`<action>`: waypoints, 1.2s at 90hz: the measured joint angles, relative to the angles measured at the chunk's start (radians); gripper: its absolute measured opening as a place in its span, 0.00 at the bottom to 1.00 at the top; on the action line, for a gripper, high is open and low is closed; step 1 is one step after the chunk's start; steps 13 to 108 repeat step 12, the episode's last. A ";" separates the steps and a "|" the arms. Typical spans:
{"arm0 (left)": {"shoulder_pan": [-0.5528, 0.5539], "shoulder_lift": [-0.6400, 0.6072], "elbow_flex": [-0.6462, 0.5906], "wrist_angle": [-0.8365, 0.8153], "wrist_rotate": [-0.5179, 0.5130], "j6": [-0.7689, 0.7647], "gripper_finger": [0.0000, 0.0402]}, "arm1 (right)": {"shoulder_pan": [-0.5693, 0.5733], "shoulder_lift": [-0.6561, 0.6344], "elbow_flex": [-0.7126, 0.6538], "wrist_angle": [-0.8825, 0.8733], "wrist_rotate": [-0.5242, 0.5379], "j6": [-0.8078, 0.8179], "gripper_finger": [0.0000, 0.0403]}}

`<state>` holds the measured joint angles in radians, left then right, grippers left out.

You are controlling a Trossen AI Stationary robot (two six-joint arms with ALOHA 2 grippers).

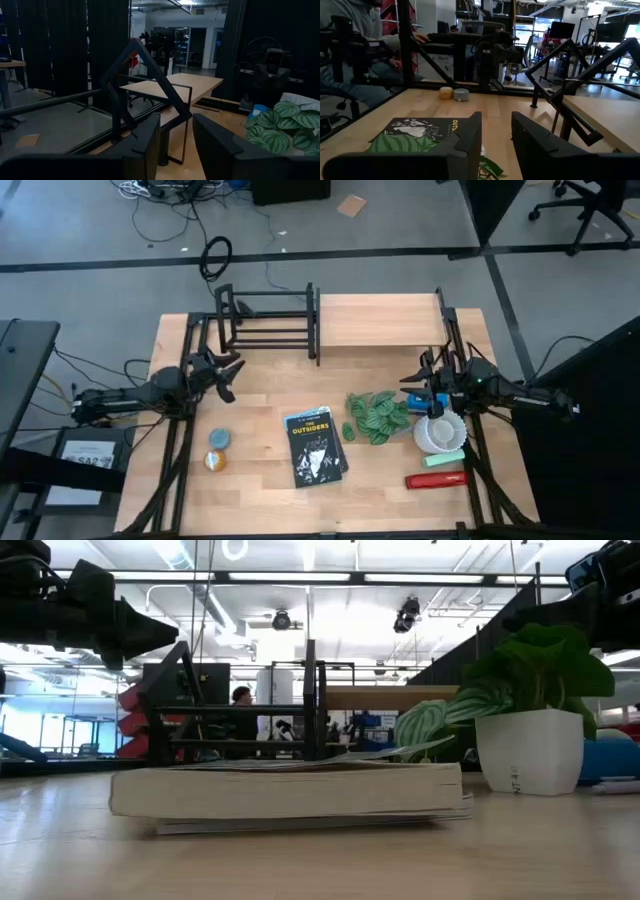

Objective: Stock shelves
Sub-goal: Return to Home Position

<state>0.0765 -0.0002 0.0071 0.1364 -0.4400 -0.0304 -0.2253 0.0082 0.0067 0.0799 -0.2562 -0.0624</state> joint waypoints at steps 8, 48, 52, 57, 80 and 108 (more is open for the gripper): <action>0.000 0.000 0.000 0.000 0.000 0.000 0.24 | 0.000 0.000 0.000 0.000 0.000 0.000 0.19; 0.000 0.000 0.000 0.000 0.000 0.000 0.24 | 0.000 0.000 0.000 0.000 0.000 0.000 0.19; 0.000 0.000 0.000 0.000 0.000 0.000 0.24 | 0.000 0.000 0.000 0.000 0.000 0.000 0.19; 0.000 0.000 0.000 0.000 0.000 0.000 0.24 | 0.000 0.000 0.000 0.000 0.000 0.000 0.19; 0.000 0.000 0.000 0.000 0.000 0.000 0.24 | 0.000 0.000 0.000 0.000 0.000 0.000 0.19; 0.000 0.000 0.000 0.000 0.000 0.000 0.24 | 0.000 0.000 0.000 0.000 0.000 0.000 0.19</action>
